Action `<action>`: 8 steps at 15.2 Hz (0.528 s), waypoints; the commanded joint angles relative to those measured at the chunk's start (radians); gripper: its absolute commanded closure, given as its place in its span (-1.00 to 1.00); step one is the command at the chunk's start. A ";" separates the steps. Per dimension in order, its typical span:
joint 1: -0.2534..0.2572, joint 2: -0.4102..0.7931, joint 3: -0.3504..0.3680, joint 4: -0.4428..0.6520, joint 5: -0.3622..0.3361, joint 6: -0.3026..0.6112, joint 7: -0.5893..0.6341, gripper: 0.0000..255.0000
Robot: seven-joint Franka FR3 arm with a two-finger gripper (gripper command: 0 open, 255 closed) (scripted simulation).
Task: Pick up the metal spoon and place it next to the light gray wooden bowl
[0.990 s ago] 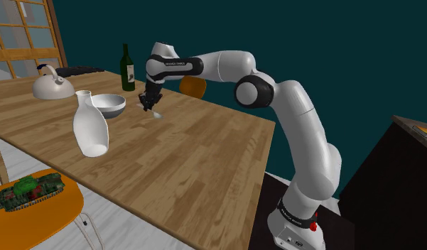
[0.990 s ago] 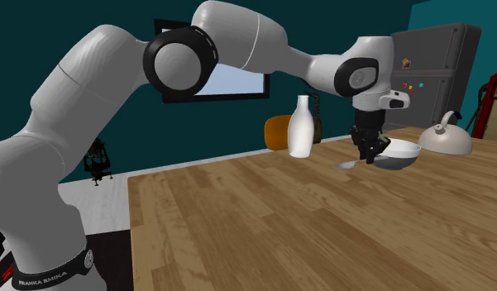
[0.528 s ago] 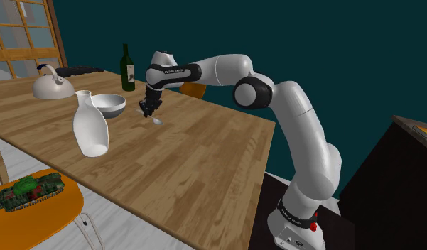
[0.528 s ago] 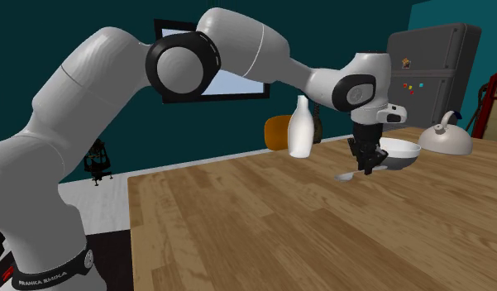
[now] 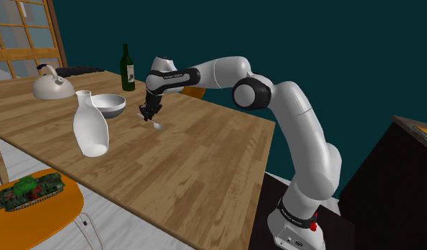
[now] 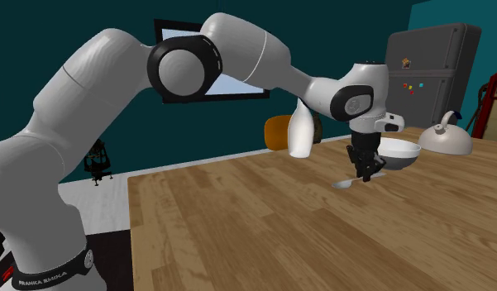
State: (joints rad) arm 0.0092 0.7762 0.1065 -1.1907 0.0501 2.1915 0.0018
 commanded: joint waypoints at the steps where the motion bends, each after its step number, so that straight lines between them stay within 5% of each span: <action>1: 0.000 0.000 0.000 0.000 0.000 0.000 0.000 1.00; 4: 0.000 0.000 0.000 0.000 0.000 0.000 0.000 1.00; 5: 0.000 0.000 0.000 0.000 0.000 0.000 0.000 -1.00; 8: 0.000 0.000 0.000 0.000 0.000 0.000 0.000 -1.00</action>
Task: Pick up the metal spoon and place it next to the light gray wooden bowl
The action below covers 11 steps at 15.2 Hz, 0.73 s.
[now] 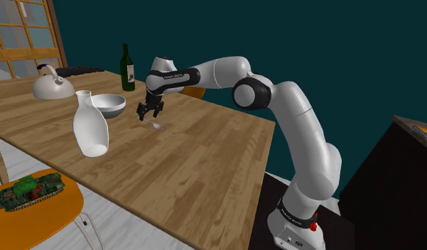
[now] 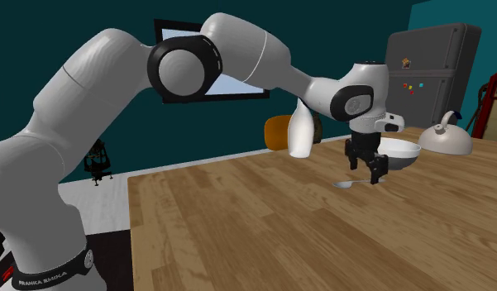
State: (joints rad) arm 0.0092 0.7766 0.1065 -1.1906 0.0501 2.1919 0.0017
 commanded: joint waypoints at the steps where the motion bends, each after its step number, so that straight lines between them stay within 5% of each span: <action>1: 0.000 0.000 0.000 0.000 0.000 0.000 0.000 -1.00; 11: -0.012 -0.084 0.002 -0.018 0.005 -0.066 -0.002 -1.00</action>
State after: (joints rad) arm -0.0024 0.6934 0.1089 -1.2078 0.0548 2.1257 -0.0006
